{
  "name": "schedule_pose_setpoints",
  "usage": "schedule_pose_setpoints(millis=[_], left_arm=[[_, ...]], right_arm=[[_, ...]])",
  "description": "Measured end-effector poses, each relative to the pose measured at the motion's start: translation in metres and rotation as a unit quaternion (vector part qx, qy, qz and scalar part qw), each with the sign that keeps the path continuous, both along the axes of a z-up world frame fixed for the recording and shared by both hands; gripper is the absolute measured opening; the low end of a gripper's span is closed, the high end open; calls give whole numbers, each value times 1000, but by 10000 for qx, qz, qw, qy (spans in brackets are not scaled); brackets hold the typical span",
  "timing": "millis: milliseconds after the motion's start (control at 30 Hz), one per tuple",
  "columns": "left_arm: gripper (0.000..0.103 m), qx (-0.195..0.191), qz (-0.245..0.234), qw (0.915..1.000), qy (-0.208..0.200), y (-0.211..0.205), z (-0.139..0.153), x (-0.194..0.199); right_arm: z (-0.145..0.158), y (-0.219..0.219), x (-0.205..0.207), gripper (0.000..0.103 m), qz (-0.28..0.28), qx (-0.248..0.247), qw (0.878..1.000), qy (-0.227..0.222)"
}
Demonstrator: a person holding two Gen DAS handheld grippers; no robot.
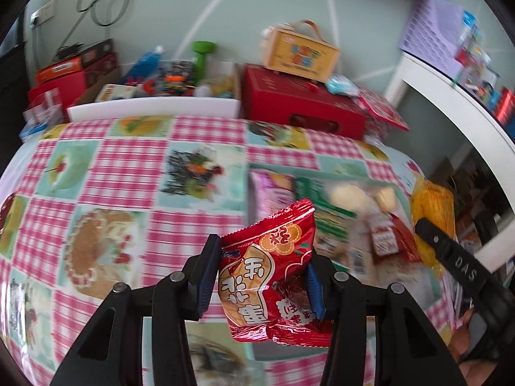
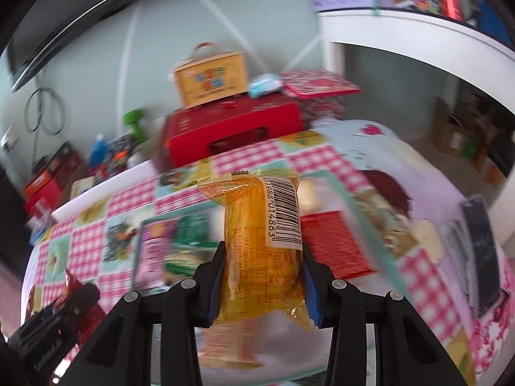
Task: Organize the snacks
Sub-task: 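Lift the orange bag and red bag and carry them over the tray, then open both tools to drop the orange and red bags into the tray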
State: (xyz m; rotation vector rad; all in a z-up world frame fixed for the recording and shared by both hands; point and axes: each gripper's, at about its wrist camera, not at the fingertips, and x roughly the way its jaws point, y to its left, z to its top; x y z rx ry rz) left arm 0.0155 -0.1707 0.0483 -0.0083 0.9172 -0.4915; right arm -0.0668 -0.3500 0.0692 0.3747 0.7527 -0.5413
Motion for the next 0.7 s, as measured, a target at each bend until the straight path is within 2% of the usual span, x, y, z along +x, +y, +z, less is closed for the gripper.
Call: schedule_pose_setpoints(millis=[267,567,700], left_arm=[[49,185,-365,9991,145,-34,-14,-13],[50,438,-284,9980,345,-38,-35,-6],[50,447,-296,9978,401,-37,-37,-6]], right_arm=[[-4,-29,-17,44,-285,64,9995,135],[-26,-26,-7,44,-86,391,9983,425],[-29,-24,-4,46,-23,376,9982,474]])
